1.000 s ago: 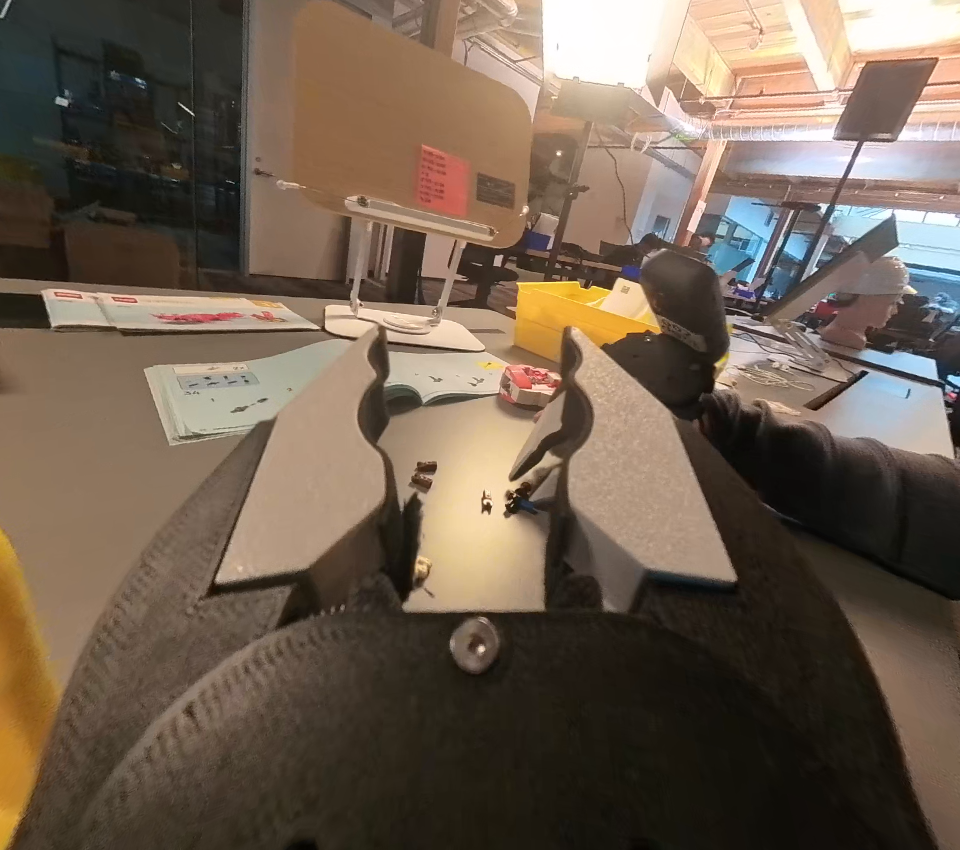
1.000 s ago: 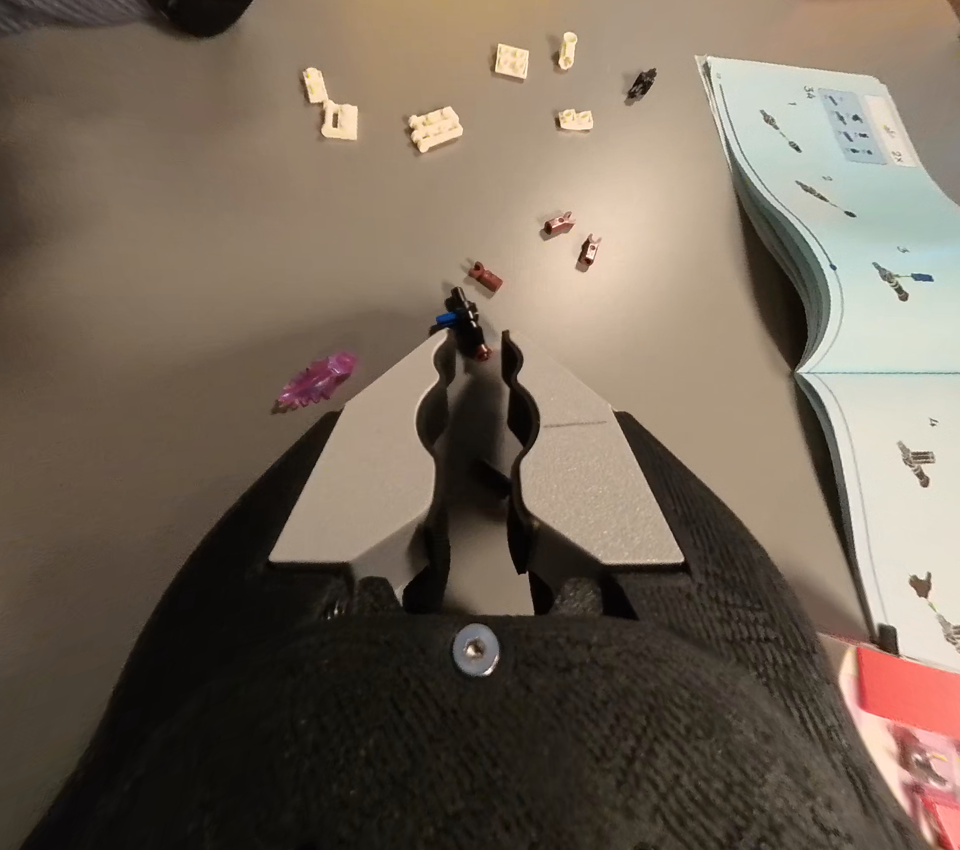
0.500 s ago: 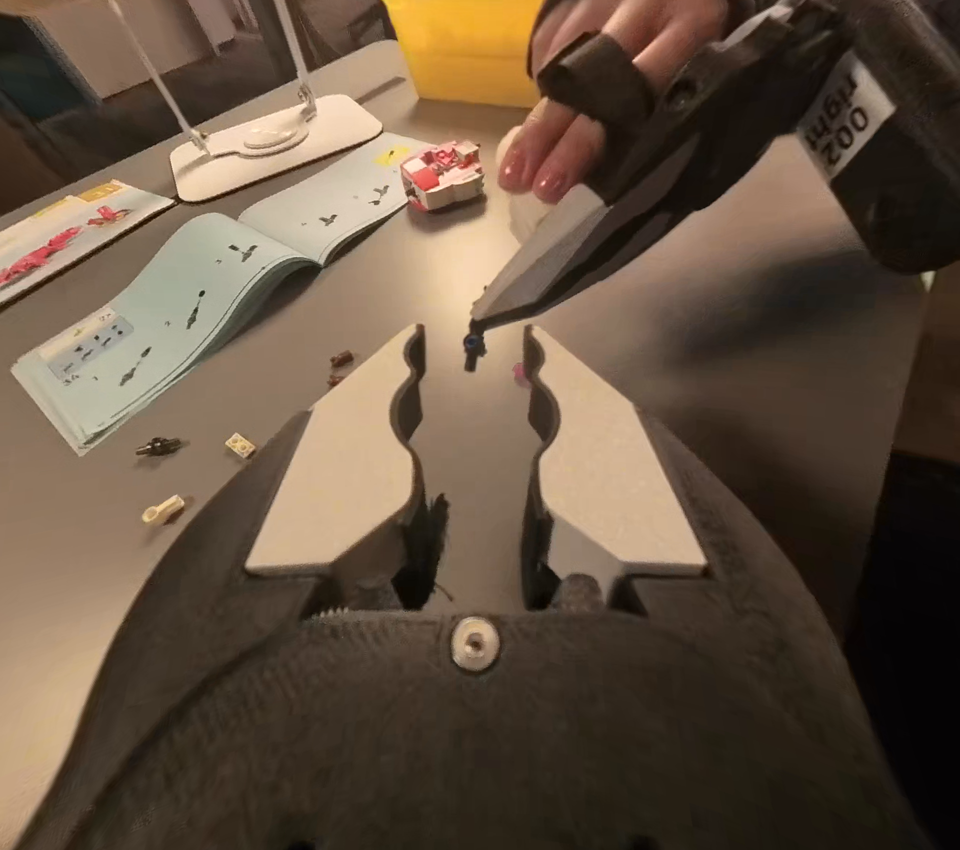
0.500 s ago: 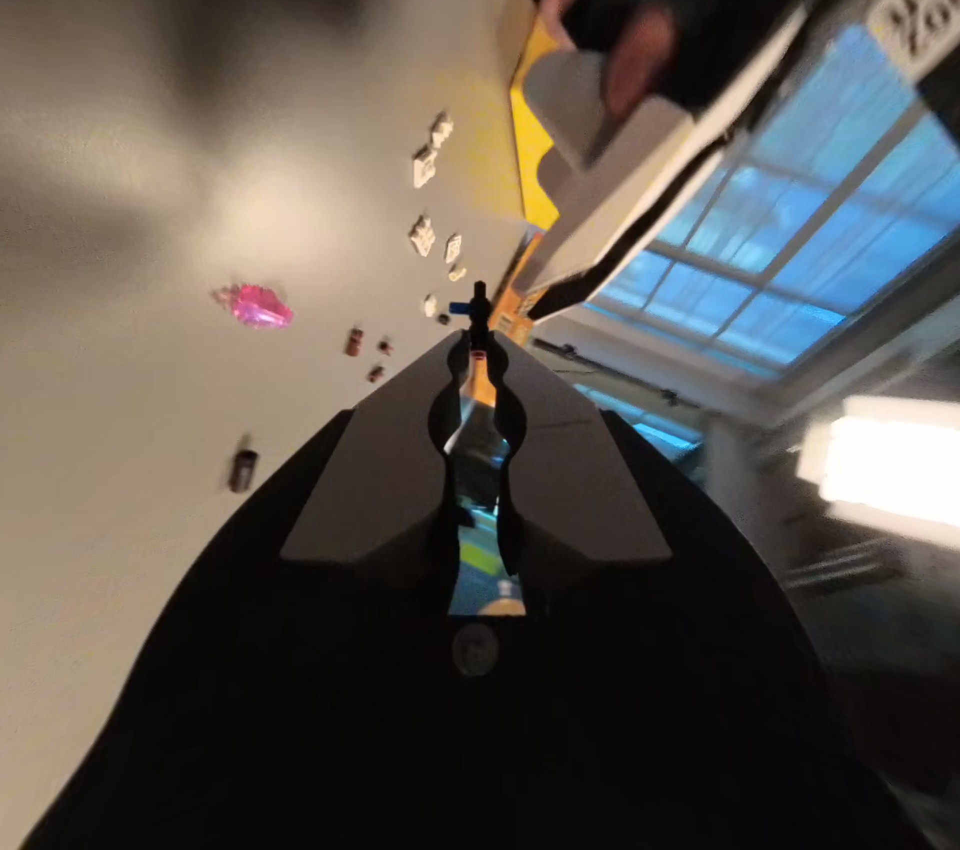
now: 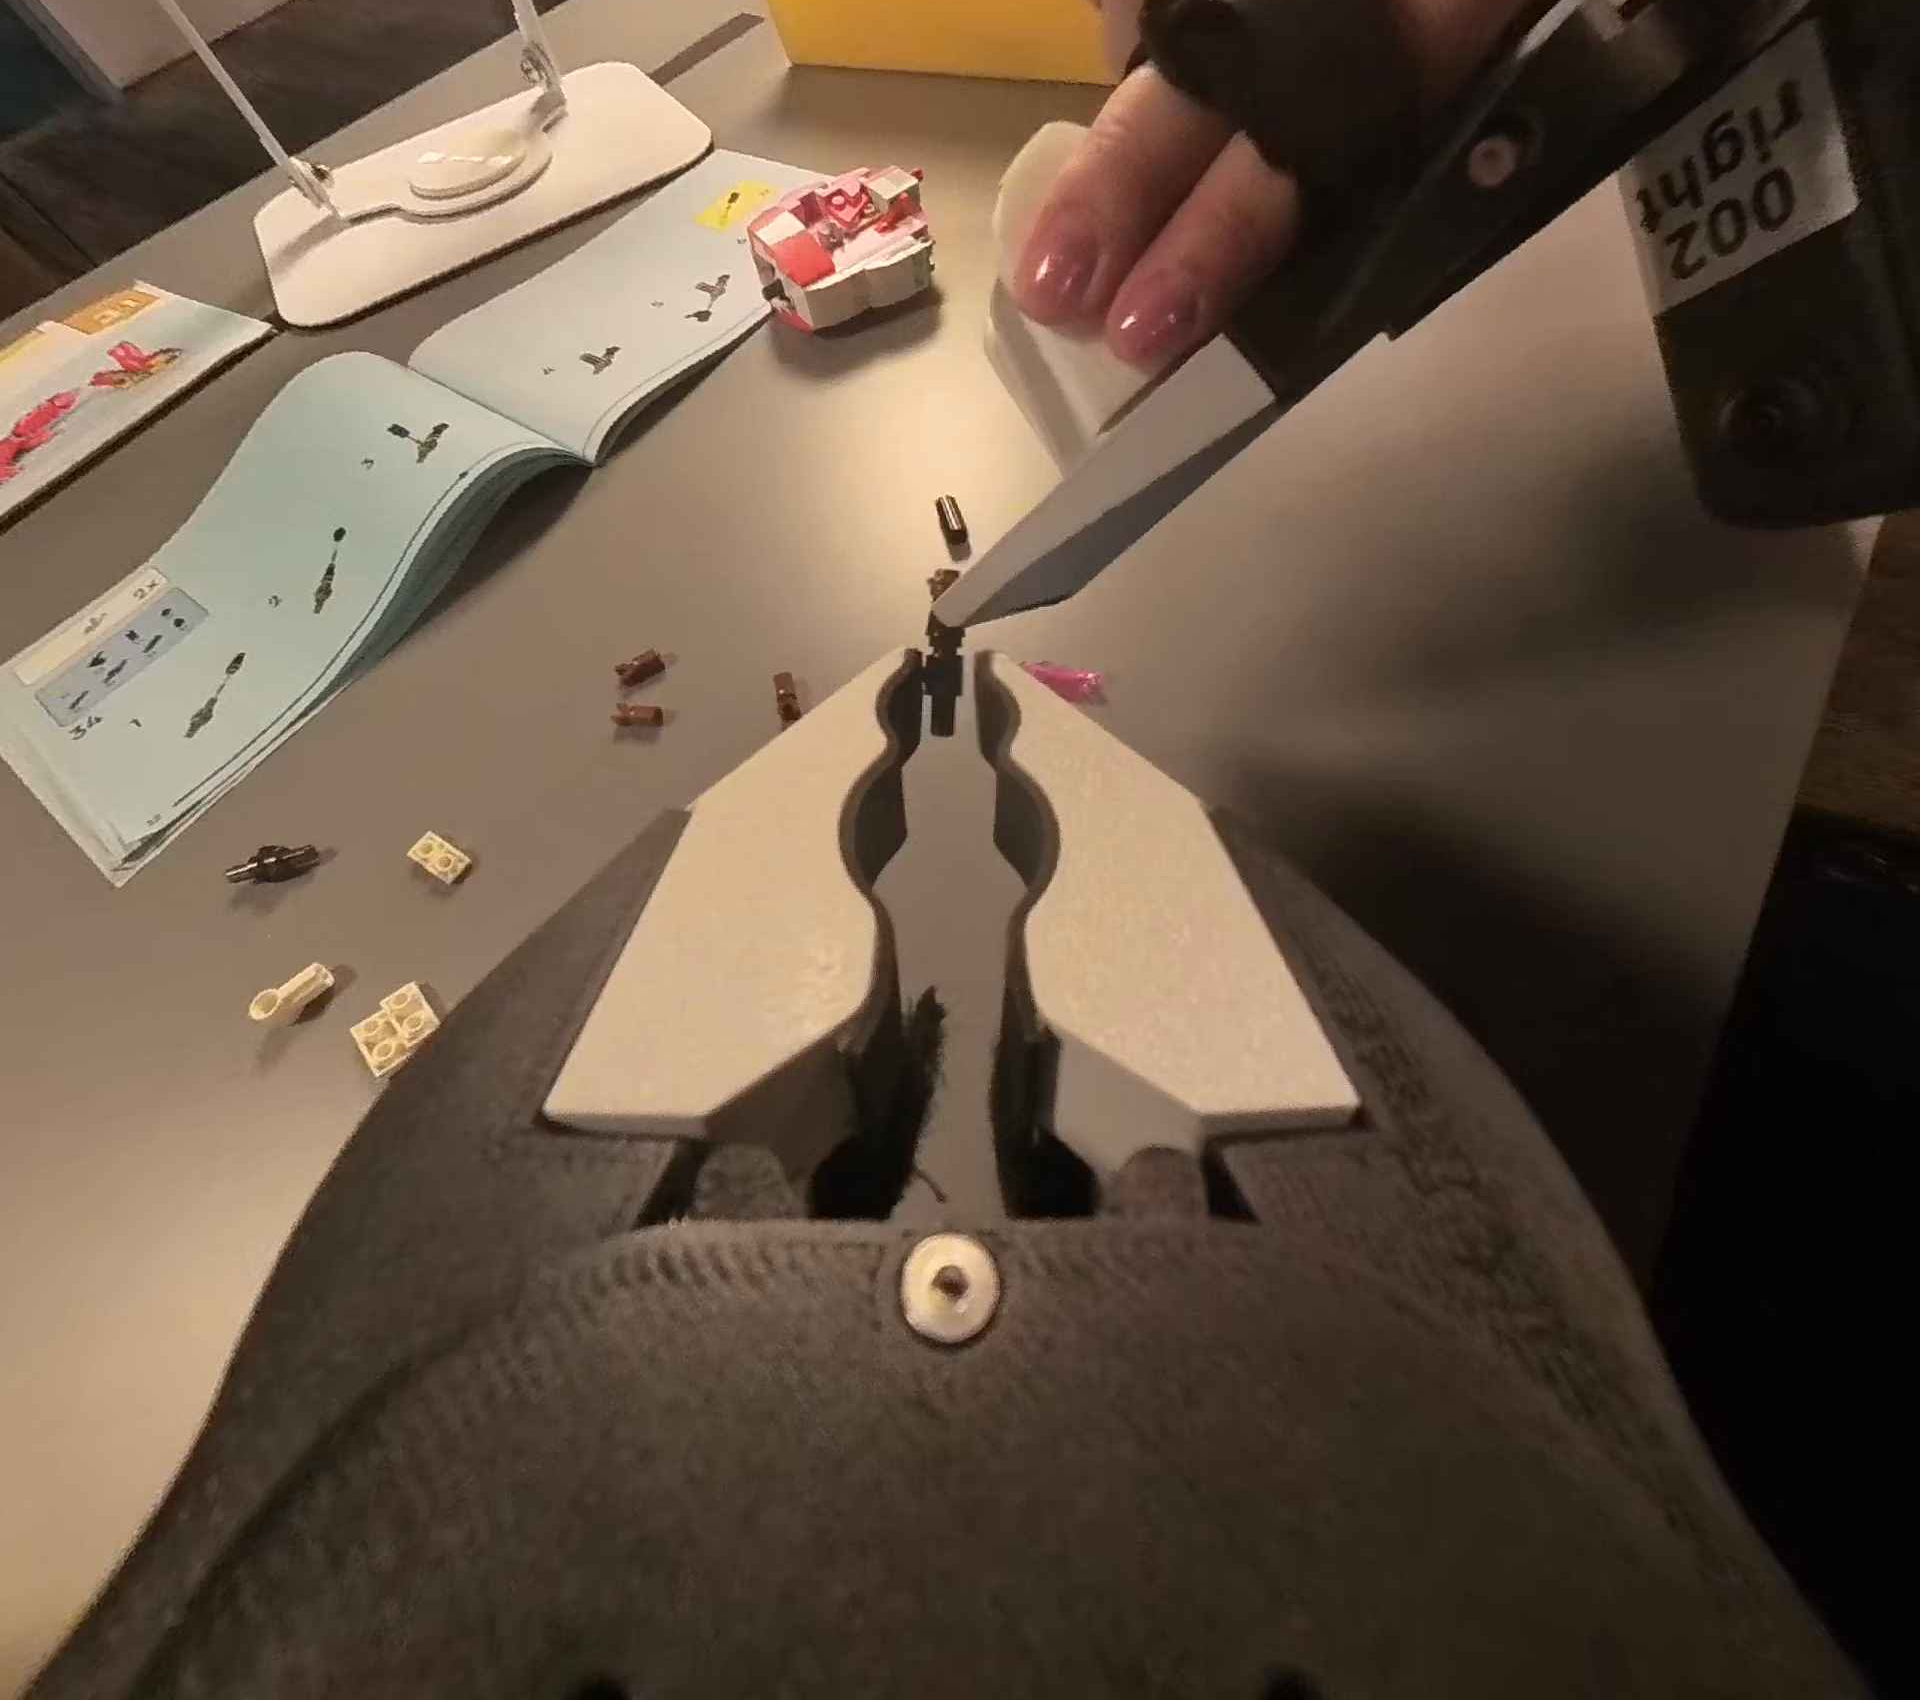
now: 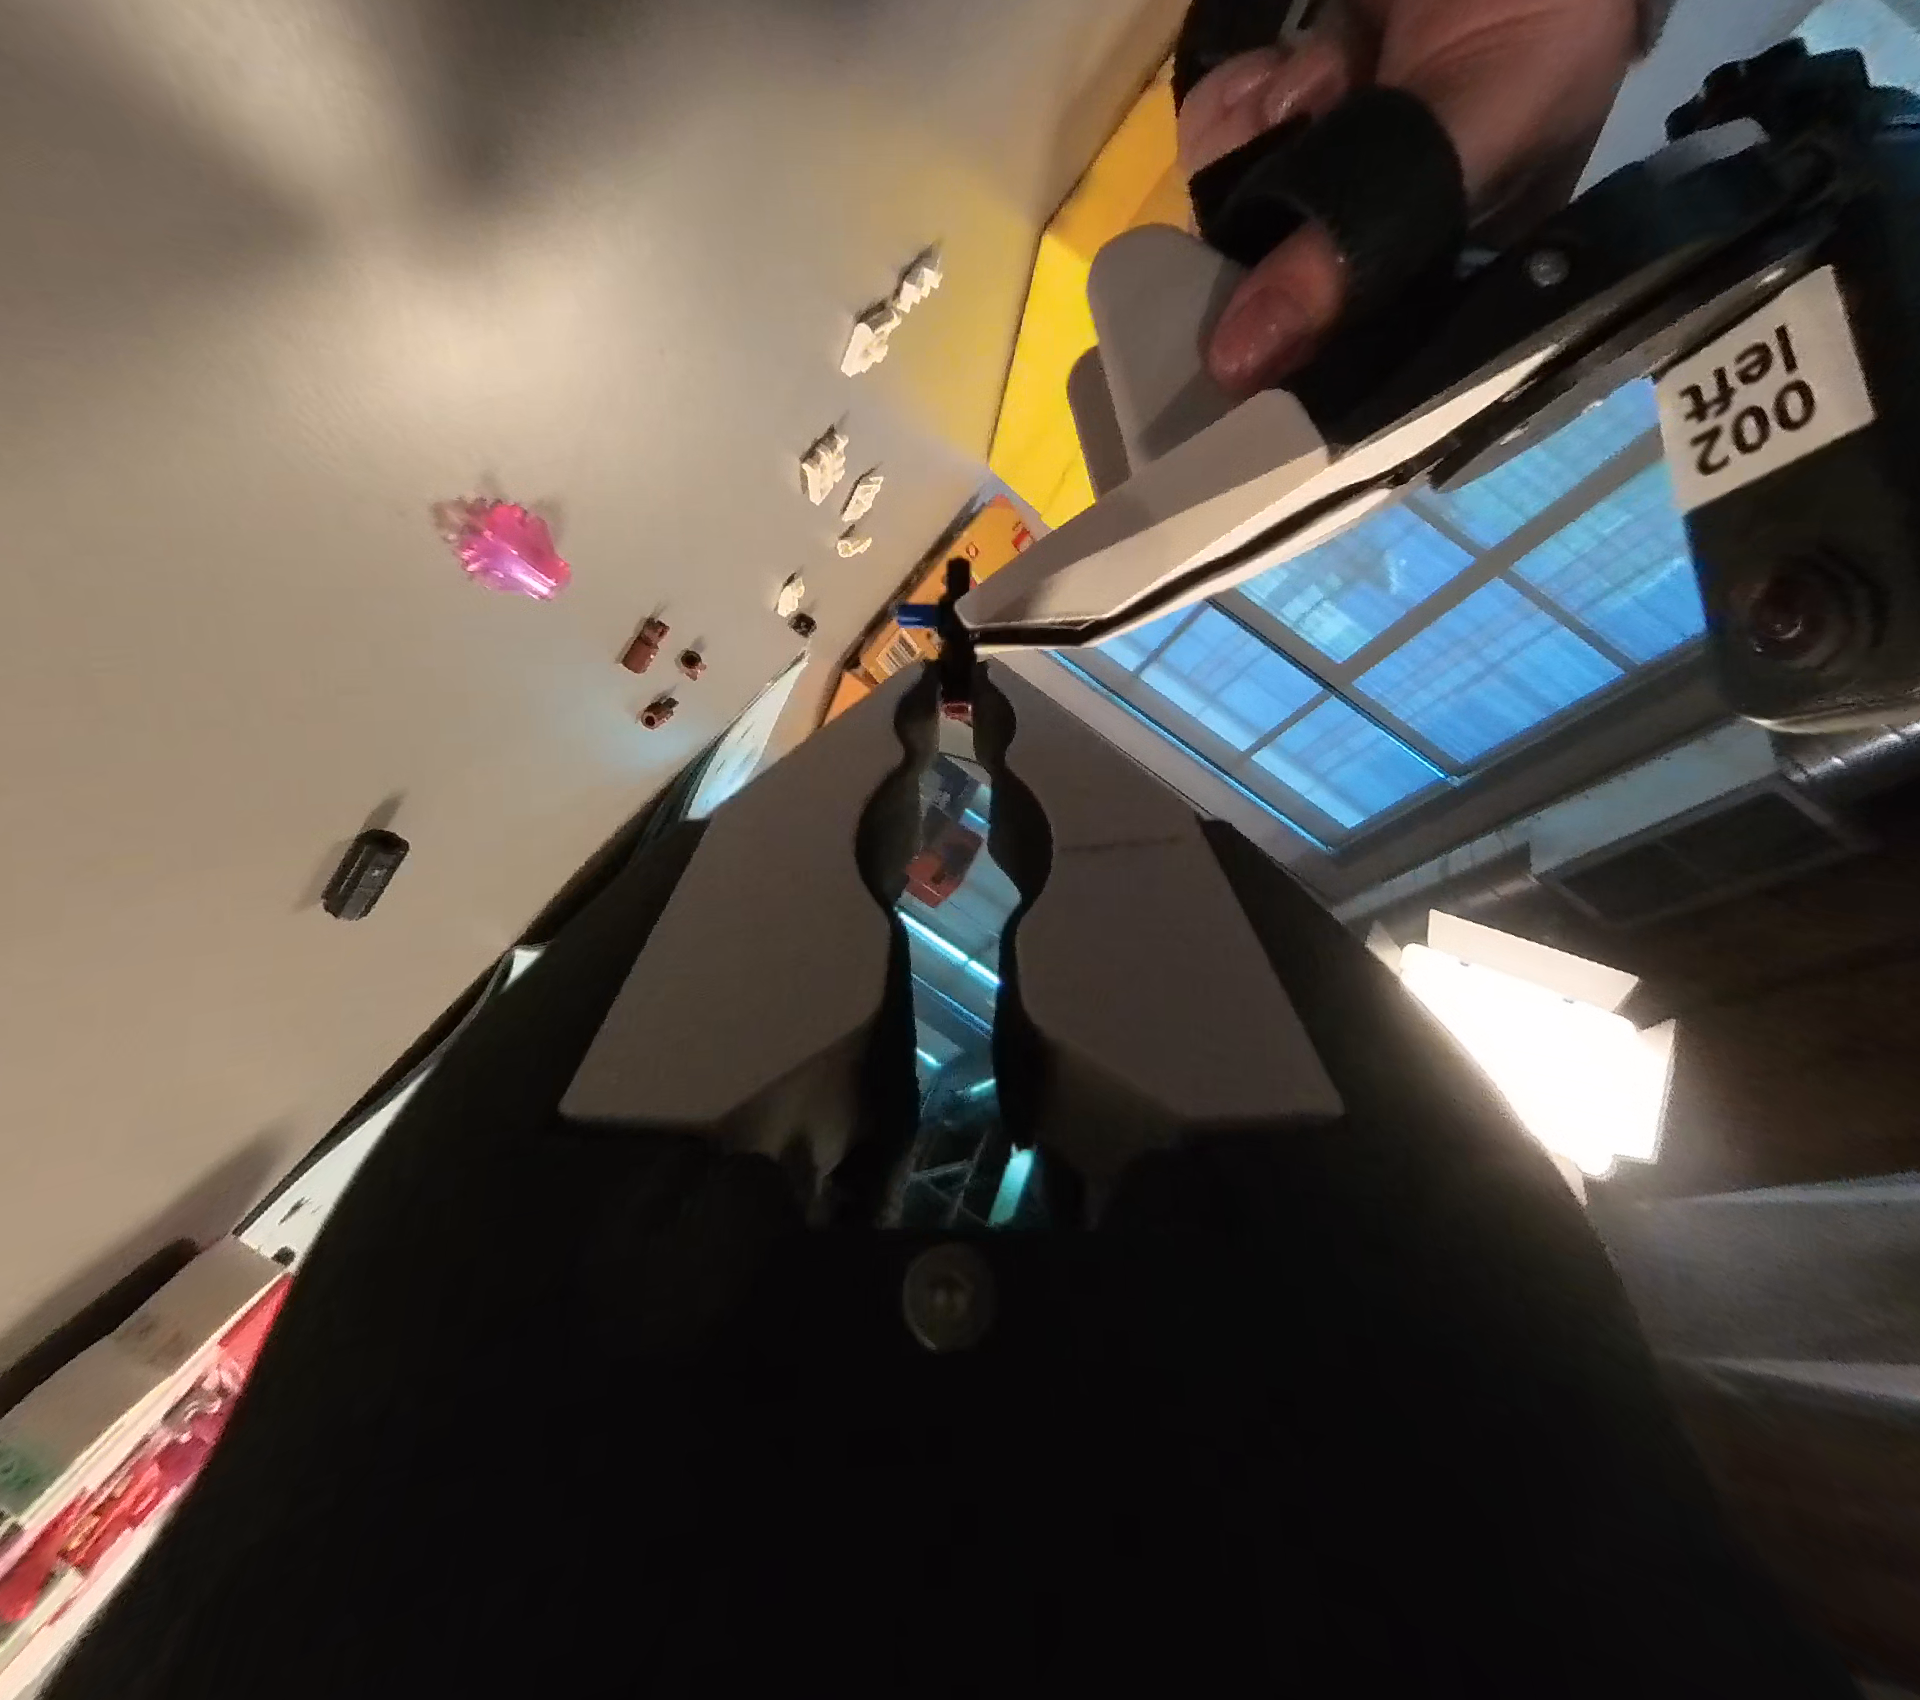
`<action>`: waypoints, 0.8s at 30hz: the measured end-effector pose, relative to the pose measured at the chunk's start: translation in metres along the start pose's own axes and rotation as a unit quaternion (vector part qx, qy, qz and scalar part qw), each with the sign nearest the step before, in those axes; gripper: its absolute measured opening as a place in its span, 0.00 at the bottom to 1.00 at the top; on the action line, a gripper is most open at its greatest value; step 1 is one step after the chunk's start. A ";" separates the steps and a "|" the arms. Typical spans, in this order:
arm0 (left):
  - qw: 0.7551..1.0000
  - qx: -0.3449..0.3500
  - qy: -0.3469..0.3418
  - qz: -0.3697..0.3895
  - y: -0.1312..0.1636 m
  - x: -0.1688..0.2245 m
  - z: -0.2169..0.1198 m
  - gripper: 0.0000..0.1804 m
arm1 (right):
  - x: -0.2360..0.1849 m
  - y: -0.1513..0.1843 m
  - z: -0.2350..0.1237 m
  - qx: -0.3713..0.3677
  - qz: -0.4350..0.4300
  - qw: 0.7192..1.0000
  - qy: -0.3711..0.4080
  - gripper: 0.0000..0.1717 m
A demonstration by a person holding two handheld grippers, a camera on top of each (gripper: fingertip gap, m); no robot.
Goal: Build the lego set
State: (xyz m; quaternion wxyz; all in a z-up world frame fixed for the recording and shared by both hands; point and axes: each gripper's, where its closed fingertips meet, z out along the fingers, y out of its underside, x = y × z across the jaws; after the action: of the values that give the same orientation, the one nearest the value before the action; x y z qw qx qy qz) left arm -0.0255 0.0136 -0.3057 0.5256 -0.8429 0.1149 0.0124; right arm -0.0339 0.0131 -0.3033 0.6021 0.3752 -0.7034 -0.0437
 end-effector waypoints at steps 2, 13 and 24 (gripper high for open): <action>1.000 -0.011 0.010 -0.004 0.003 0.003 0.001 0.04 | -0.002 -0.001 0.000 0.001 0.002 1.000 -0.003 0.02; 0.991 0.076 -0.097 -0.056 -0.001 -0.031 -0.009 0.03 | -0.053 0.051 -0.024 -0.066 0.469 0.878 -0.070 0.10; 0.945 0.276 -0.012 -0.177 -0.031 -0.032 -0.036 0.03 | -0.105 0.034 -0.030 0.037 0.763 0.613 -0.202 0.22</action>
State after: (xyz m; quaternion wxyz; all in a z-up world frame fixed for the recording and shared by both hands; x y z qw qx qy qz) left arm -0.0536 0.0005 -0.2580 0.7325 -0.6716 -0.0433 -0.1025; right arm -0.0240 0.1103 -0.3629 0.2465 -0.2927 -0.8409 0.3827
